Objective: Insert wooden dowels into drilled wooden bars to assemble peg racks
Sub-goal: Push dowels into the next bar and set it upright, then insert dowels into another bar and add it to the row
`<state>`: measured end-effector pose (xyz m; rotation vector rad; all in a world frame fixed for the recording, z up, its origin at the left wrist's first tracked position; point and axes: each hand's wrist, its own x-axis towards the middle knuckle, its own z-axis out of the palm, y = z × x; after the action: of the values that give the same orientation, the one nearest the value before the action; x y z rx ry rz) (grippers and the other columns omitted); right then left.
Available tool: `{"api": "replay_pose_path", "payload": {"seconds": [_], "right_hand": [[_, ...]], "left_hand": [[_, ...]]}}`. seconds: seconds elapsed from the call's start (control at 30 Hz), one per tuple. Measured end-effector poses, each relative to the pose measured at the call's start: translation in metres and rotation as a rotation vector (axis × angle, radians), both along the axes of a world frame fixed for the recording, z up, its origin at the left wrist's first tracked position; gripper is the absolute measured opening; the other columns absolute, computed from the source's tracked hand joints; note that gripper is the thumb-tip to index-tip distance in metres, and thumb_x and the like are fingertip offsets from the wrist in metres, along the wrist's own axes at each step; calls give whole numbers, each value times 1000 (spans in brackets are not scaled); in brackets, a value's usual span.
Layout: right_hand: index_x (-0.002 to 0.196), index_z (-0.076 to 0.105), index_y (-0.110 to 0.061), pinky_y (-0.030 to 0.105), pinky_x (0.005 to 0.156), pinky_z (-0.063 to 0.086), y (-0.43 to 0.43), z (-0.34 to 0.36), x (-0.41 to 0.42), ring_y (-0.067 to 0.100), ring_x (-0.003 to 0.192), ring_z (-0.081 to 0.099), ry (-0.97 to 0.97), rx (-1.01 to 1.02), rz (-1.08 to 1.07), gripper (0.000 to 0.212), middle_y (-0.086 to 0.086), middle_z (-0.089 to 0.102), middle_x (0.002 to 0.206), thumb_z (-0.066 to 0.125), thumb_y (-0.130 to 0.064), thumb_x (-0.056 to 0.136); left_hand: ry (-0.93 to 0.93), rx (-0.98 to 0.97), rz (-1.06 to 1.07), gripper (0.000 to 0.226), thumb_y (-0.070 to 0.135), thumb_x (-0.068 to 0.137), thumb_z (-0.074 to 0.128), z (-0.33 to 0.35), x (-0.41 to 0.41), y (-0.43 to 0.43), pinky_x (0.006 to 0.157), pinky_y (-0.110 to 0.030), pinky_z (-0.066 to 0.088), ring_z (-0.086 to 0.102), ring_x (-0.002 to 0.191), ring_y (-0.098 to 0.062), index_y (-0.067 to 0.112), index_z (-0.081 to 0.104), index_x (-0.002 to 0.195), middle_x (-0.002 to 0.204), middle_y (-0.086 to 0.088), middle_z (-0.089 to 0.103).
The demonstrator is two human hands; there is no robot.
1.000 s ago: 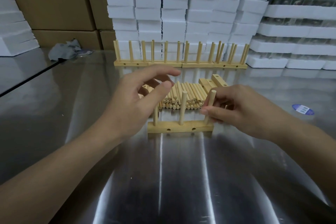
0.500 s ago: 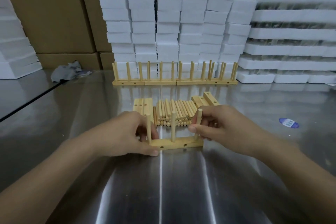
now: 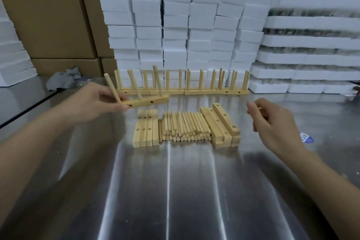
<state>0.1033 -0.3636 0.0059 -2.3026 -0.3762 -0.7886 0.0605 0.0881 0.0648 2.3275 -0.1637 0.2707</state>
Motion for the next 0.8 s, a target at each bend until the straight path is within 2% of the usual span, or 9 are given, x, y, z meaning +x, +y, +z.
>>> {"api": "replay_pose_path", "payload": {"seconds": [0.13, 0.2, 0.3, 0.37, 0.43, 0.57, 0.67, 0.73, 0.8], "right_hand": [[95, 60, -29, 44, 71, 55, -10, -17, 23, 15, 65, 66, 251, -64, -56, 23, -2, 69, 61, 44, -33, 110], [94, 59, -32, 43, 71, 55, -11, -20, 28, 12, 64, 66, 296, -71, -54, 22, -1, 70, 63, 44, -32, 110], [91, 60, -39, 40, 68, 51, -14, -22, 31, 13, 72, 65, 297, -125, -69, 18, -8, 69, 68, 51, -37, 107], [89, 60, -43, 37, 65, 47, -14, -22, 31, 10, 73, 63, 289, -122, -65, 16, -17, 70, 71, 55, -38, 104], [90, 59, -49, 35, 63, 46, -14, -21, 31, 9, 72, 64, 284, -136, -52, 13, -28, 68, 76, 55, -41, 100], [91, 60, -51, 34, 58, 46, -20, -29, 38, 6, 62, 63, 229, -167, -72, 9, -22, 66, 62, 53, -52, 97], [98, 63, -48, 29, 48, 43, -37, -47, 56, 1, 61, 65, 181, -180, -100, 27, -21, 66, 59, 45, -68, 95], [110, 65, -46, 27, 44, 47, -59, -69, 81, -3, 60, 66, 190, -185, -110, 40, -21, 69, 64, 41, -76, 97], [119, 64, -42, 21, 43, 50, -95, -96, 115, -1, 58, 68, 220, -179, -157, 51, -19, 72, 70, 41, -81, 98]], "left_hand": [[16, -53, 157, 16, 26, 85, 88, -25, 41, 30, 84, -17, 44, 69, 90, 12, 34, 84, 97, 92, 32, 77], [50, -57, 210, 17, 25, 86, 87, -40, 61, 41, 81, -24, 51, 71, 89, -1, 29, 84, 102, 94, 19, 80], [94, -8, 257, 25, 24, 88, 86, -56, 92, 49, 83, -32, 47, 66, 91, -8, 21, 82, 113, 108, 6, 76], [112, 4, 281, 27, 27, 89, 86, -61, 112, 55, 93, -33, 44, 65, 104, -14, 22, 81, 115, 113, 6, 74], [139, -2, 294, 25, 29, 88, 87, -60, 130, 61, 98, -35, 44, 64, 107, -15, 26, 81, 112, 109, 9, 73], [159, -8, 303, 27, 25, 85, 90, -56, 159, 74, 94, -33, 43, 63, 102, -15, 25, 79, 111, 104, 7, 71], [102, -6, 353, 36, 23, 80, 94, -58, 171, 83, 83, -31, 46, 60, 90, -10, 24, 71, 109, 100, 5, 67], [75, -33, 389, 40, 21, 78, 95, -60, 175, 89, 76, -29, 45, 60, 88, -8, 25, 66, 104, 99, 6, 66], [63, -78, 417, 42, 19, 76, 96, -61, 178, 93, 81, -32, 47, 61, 92, -10, 29, 62, 98, 101, 6, 67]]}}
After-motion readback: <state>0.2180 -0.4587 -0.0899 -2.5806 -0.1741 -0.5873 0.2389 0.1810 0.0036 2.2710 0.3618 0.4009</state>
